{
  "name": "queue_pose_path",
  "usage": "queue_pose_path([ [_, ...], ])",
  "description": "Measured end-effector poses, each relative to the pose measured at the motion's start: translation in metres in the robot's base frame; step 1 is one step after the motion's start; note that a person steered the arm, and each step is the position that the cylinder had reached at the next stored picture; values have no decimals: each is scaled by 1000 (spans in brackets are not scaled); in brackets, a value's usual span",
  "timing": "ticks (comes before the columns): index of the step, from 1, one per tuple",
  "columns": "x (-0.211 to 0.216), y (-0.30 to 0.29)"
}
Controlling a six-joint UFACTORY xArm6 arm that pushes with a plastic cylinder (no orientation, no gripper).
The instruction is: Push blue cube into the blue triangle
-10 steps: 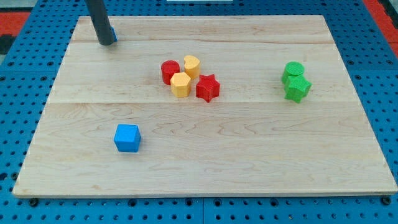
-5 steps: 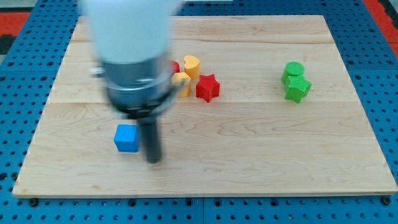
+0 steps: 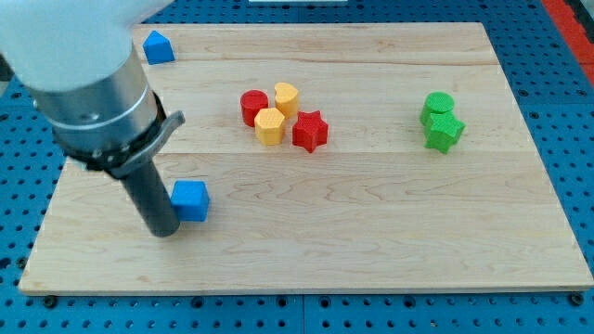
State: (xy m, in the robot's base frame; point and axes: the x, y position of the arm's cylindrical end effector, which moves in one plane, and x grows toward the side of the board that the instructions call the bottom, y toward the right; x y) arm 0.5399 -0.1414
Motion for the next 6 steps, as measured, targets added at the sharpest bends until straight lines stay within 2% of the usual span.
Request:
queue_pose_path([
  [1, -9, 34],
  [2, -26, 33],
  [3, -62, 31],
  [5, -157, -21],
  [6, -158, 9],
])
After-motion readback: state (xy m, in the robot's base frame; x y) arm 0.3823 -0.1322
